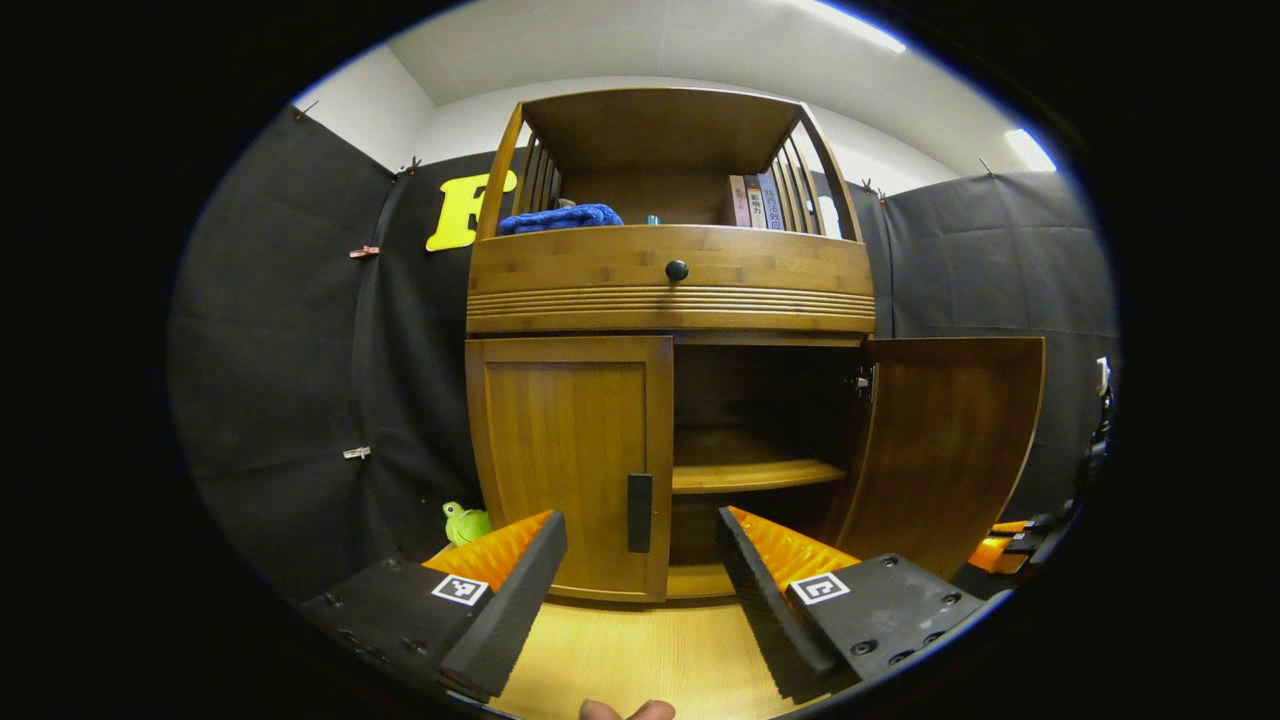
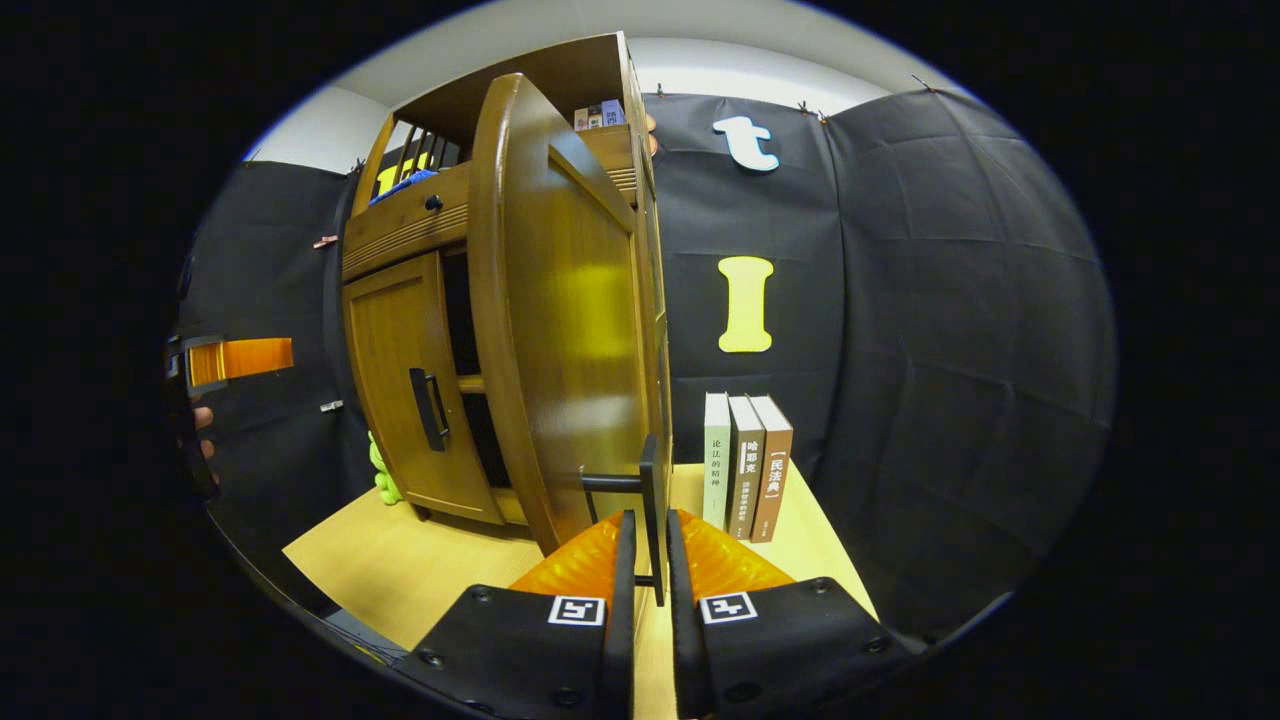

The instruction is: Open the right door of the double-door shoe cabinet with the right hand, and open the left door with the left hand.

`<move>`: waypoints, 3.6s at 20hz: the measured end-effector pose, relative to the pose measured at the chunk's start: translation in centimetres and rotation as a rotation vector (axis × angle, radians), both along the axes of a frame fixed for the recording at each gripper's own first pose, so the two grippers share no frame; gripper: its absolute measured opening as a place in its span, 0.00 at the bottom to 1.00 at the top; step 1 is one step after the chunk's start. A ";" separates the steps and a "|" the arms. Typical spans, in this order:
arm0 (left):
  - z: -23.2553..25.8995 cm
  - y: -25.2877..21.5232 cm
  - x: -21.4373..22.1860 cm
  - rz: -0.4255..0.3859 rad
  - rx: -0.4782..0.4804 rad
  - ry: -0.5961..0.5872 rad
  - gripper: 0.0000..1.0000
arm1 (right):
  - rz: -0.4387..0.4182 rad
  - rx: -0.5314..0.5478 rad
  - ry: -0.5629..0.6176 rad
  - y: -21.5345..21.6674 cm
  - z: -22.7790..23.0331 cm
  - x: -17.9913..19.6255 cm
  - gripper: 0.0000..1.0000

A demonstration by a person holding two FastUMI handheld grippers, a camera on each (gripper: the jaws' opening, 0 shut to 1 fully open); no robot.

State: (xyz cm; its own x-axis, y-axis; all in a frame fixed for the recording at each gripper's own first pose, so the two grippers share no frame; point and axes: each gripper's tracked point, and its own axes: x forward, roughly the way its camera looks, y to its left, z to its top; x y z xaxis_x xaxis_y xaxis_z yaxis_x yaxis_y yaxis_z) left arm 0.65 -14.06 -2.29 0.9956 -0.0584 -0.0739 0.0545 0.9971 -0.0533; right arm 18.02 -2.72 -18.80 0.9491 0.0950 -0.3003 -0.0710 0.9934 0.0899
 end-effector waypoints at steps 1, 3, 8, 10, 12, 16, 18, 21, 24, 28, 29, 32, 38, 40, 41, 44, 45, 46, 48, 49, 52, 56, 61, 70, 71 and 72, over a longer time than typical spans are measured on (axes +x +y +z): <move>-0.1 -0.1 0.1 -0.001 0.003 0.002 0.94 | 0.004 -0.004 -0.002 -0.2 -0.1 0.0 0.20; -0.2 -0.5 0.3 -0.008 0.017 0.001 0.93 | -0.003 -0.007 -0.003 -0.7 0.1 -0.1 0.20; -0.6 -1.3 1.0 -0.027 0.022 0.010 0.94 | -0.026 0.007 0.002 -1.1 0.2 -0.1 0.20; -0.8 -1.5 1.4 -0.033 0.025 0.013 0.94 | -0.028 0.005 0.004 -1.2 0.2 -0.1 0.20; -1.1 -1.6 2.0 -0.037 0.027 0.018 0.93 | -0.027 -0.011 0.014 -1.5 0.1 -0.5 0.20; -1.3 -1.8 3.8 -0.047 0.027 0.017 0.93 | -0.023 -0.085 0.014 -2.6 0.2 -1.1 0.23; -1.6 -2.0 5.0 -0.064 0.034 0.014 0.93 | -0.039 -0.124 -0.012 -3.7 0.7 -1.0 0.44; -2.3 -2.1 7.4 -0.070 0.045 0.014 0.94 | -0.093 -0.098 -0.047 -4.1 1.1 -0.5 0.84; -3.7 -2.3 10.6 -0.076 0.075 0.020 0.93 | -0.207 -0.049 -0.084 -5.0 2.0 -0.1 0.97; -6.4 -2.2 15.6 -0.067 0.058 0.044 0.90 | -0.265 -0.157 -0.081 -7.9 2.0 -0.8 0.97; -7.2 -2.0 16.7 -0.053 0.046 0.055 0.87 | -0.273 -0.177 -0.088 -8.6 2.3 -0.8 0.95; -9.7 -0.8 20.2 -0.013 0.044 0.098 0.78 | -0.324 -0.156 -0.102 -9.3 2.9 -0.8 0.98; -10.9 -0.6 23.5 -0.013 0.058 0.098 0.57 | -0.417 -0.143 -0.075 -12.0 2.7 -0.9 0.98; -11.1 -1.0 24.0 -0.020 0.038 0.104 0.39 | -0.428 -0.151 -0.070 -12.3 2.6 -0.9 0.95; -10.9 -0.9 23.7 -0.022 0.029 0.106 0.39 | -0.428 -0.152 -0.071 -12.1 2.7 -1.1 0.95; -11.0 -0.9 23.9 -0.048 0.027 0.110 0.37 | -0.425 -0.152 -0.081 -11.3 3.3 -1.6 0.96; -11.0 -0.9 23.8 -0.057 0.030 0.113 0.36 | -0.422 -0.154 -0.087 -11.0 3.5 -1.9 0.96; -11.1 -0.8 23.7 -0.063 0.027 0.120 0.34 | -0.417 -0.155 -0.091 -10.5 3.8 -2.1 0.96; -11.1 -0.7 23.2 -0.065 0.028 0.127 0.31 | -0.413 -0.154 -0.100 -9.7 4.1 -2.6 0.96; -11.2 -0.6 22.8 -0.066 0.033 0.129 0.31 | -0.411 -0.153 -0.109 -9.2 4.6 -2.8 0.96; -11.3 -0.1 20.6 -0.079 0.011 0.140 0.28 | -0.403 -0.162 -0.134 -7.8 5.3 -3.4 0.95; -11.4 1.7 16.8 -0.098 0.016 0.138 0.27 | -0.393 -0.159 -0.155 -5.3 6.2 -4.3 0.98; -11.5 5.4 11.4 -0.110 0.019 0.137 0.27 | -0.362 -0.156 -0.169 -1.2 6.4 -4.3 0.96; -12.4 13.2 5.5 -0.095 -0.016 0.129 0.22 | -0.260 -0.115 -0.181 8.1 6.2 -3.6 0.96; -12.4 13.8 5.2 -0.098 -0.015 0.126 0.21 | -0.250 -0.114 -0.183 8.8 6.1 -3.7 0.98; -12.5 14.4 4.8 -0.103 -0.018 0.125 0.19 | -0.243 -0.112 -0.187 9.6 6.1 -3.6 0.98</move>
State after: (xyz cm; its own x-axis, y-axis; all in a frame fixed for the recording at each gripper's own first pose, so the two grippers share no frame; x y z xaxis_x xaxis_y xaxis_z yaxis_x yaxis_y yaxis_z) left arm 5.48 0.38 -14.81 0.9674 -0.1619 -0.1945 0.1481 0.9854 -0.0834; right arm 14.42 6.89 -12.65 0.9796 -0.1650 -0.1146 0.1645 0.9863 -0.0134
